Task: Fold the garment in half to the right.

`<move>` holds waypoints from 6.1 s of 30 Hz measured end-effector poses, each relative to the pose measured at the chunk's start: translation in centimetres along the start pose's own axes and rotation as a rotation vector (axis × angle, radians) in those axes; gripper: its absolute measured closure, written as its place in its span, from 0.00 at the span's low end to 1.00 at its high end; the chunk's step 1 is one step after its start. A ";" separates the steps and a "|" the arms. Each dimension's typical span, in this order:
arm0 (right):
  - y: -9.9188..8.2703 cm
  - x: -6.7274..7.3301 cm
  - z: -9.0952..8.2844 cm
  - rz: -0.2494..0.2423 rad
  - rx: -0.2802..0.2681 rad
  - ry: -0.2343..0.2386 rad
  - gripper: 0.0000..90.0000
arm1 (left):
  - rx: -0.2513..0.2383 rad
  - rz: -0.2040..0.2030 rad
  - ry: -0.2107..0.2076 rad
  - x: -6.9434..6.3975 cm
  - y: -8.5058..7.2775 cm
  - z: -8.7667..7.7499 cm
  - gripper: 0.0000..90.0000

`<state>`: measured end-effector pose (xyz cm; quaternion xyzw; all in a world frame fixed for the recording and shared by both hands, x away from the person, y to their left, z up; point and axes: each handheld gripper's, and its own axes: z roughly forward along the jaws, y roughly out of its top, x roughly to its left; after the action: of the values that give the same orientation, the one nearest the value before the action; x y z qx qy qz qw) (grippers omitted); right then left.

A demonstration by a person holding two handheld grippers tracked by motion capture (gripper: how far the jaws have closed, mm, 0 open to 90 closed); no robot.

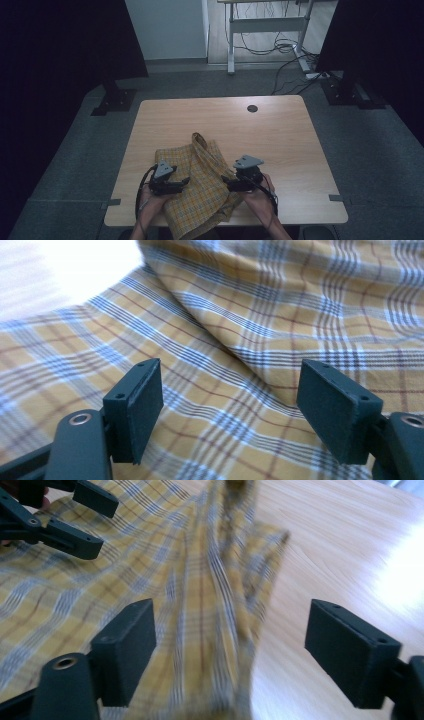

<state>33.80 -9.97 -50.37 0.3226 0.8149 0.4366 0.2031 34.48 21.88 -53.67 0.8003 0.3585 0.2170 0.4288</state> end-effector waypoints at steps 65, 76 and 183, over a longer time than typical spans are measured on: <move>1.5 -2.1 6.7 -0.089 0.080 0.129 0.15 | -0.039 -0.068 0.066 2.4 -1.9 -0.1 0.29; -1.9 0.6 1.6 -0.137 0.095 0.212 0.13 | -0.134 -0.111 0.053 3.3 -1.8 -2.3 0.25; -6.1 -6.5 1.4 0.076 0.181 0.058 0.18 | 0.172 -0.100 0.141 3.8 -3.8 -1.5 0.08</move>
<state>37.08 -16.25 -55.94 0.3575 0.8438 0.3776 0.1328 34.45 26.99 -55.89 0.7981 0.4445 0.2195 0.3423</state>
